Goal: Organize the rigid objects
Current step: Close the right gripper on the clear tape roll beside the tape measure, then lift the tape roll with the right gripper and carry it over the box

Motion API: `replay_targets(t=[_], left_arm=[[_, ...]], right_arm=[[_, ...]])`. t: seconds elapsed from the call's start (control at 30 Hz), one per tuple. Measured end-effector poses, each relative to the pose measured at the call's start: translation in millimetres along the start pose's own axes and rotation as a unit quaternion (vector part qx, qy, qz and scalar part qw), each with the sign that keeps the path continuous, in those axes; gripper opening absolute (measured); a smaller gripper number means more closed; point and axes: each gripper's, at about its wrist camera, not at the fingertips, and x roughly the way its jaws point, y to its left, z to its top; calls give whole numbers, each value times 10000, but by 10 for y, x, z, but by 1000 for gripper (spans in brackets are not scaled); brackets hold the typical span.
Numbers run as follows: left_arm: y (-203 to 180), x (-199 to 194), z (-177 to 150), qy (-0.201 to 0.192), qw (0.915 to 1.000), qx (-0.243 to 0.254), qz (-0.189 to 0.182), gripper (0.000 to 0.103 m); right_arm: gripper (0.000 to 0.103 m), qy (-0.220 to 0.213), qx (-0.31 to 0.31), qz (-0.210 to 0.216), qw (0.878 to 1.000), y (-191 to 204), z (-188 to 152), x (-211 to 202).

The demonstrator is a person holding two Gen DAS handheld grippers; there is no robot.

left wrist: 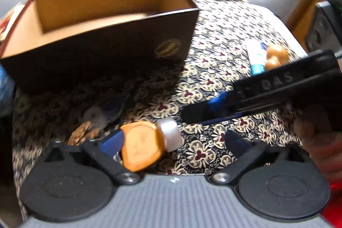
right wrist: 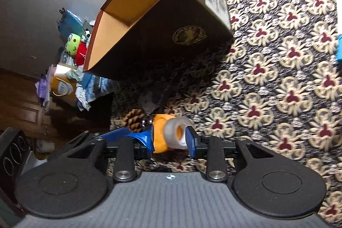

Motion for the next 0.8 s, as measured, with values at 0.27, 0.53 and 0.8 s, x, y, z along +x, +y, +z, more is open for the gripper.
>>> replay_targets(t=[0.27, 0.53, 0.8], left_arm=[[120, 241, 21, 255, 9986, -26, -460, 50], [130, 262, 25, 268, 9981, 157, -524, 36], [156, 206, 118, 128, 9942, 84, -1061, 13]], right_arm=[[6, -5, 135, 21, 9999, 51, 2, 192], [0, -204, 345, 259, 9989, -30, -16, 224], [0, -518, 369, 649, 9959, -37, -72, -65]])
